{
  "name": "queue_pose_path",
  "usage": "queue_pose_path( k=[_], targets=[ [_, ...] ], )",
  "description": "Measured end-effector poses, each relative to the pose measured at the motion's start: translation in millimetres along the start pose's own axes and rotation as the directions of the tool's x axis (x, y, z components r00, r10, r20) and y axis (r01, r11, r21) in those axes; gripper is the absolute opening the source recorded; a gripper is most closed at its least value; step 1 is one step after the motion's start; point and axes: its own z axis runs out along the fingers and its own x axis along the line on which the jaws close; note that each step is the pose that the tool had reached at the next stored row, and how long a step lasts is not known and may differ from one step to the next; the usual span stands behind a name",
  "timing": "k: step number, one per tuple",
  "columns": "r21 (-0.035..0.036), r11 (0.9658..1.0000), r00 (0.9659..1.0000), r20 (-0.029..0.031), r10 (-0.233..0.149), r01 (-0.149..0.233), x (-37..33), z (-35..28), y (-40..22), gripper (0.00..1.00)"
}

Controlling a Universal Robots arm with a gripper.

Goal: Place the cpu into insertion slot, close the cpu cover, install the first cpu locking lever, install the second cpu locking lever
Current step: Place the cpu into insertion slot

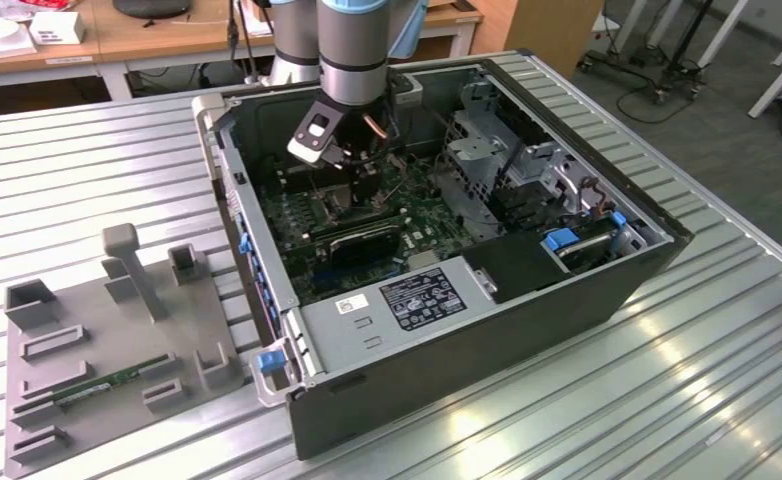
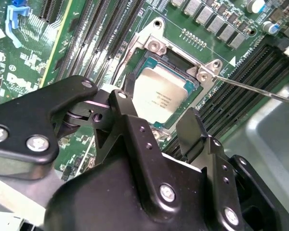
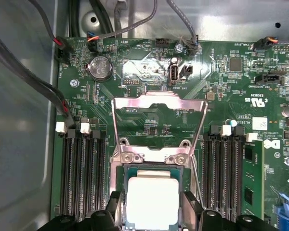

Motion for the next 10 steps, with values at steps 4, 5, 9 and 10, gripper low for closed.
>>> queue_pose_path(
  k=[4, 5, 9, 10],
  targets=[
    [0.0, 1.0, 1.0, 0.0, 0.0, 0.0, 0.2, -7.0, 0.3, 0.62],
    [0.0, 1.0, 1.0, 0.0001, 0.0, 0.0, 0.2, -8.6, 0.4, 0.62],
    [-0.0002, 1.0, 1.0, -0.0003, 0.0, 0.0, 0.3, -9.7, 0.5, 0.62],
    [0.0, 1.0, 1.0, 0.0, 0.0, 0.0, 0.2, -9.9, 0.5, 0.62]
  ],
)
